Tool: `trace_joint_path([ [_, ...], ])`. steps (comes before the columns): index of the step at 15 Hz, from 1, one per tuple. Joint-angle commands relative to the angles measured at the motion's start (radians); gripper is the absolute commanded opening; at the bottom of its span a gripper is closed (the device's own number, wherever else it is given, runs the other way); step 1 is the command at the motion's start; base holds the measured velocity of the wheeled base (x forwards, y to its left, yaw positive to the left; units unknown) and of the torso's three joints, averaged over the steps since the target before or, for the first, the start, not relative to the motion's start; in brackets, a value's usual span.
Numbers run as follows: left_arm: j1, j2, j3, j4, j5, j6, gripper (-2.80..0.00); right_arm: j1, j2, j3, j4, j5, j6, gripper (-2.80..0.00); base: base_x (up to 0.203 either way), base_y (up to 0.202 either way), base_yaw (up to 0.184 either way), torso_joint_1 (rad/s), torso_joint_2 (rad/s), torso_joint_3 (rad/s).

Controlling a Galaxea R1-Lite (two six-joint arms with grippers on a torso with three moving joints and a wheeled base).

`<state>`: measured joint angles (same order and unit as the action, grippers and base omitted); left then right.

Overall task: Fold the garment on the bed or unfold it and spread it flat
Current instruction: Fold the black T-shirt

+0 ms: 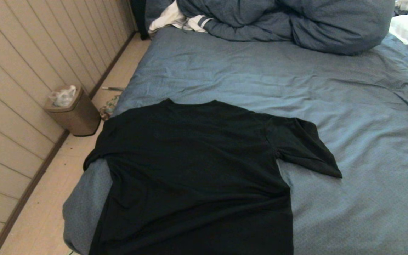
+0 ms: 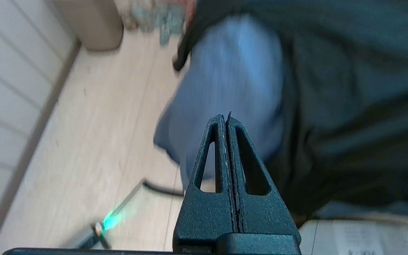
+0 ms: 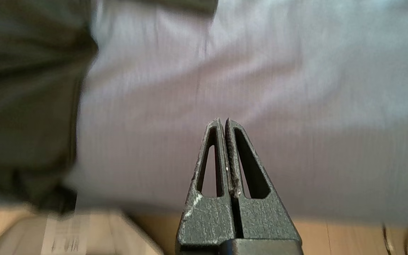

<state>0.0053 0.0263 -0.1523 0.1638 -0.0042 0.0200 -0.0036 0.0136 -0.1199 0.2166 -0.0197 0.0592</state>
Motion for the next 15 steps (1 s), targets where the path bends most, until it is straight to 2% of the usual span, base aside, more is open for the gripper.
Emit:
trace_joint_path([
  [1,0.001,0.114,-0.116,-0.007,-0.004,-0.001,-2.80,0.001,0.079,-0.122,0.029,0.020,-0.001,-2.80,0.000,0.000,0.000,0.000,0.00,0.000],
  [3,0.000,0.227,-0.253,-0.009,-0.012,-0.004,-2.80,0.002,0.193,-0.249,0.040,0.046,0.000,-2.80,0.000,0.000,0.000,0.000,0.00,0.000],
  [6,0.001,0.415,-0.440,-0.009,-0.074,-0.008,-2.80,0.011,0.411,-0.468,0.044,0.060,0.021,-2.80,0.000,0.000,0.000,0.000,0.00,0.000],
  [11,0.000,0.768,-0.727,-0.009,-0.140,-0.014,-2.80,0.071,0.823,-0.771,0.044,0.104,0.080,-2.80,0.000,0.000,0.000,0.000,0.00,0.000],
  [15,-0.002,1.062,-0.904,-0.004,-0.183,-0.092,-2.80,0.068,1.183,-0.937,0.042,0.113,0.133,-2.80,0.000,0.000,0.000,0.000,0.00,0.000],
])
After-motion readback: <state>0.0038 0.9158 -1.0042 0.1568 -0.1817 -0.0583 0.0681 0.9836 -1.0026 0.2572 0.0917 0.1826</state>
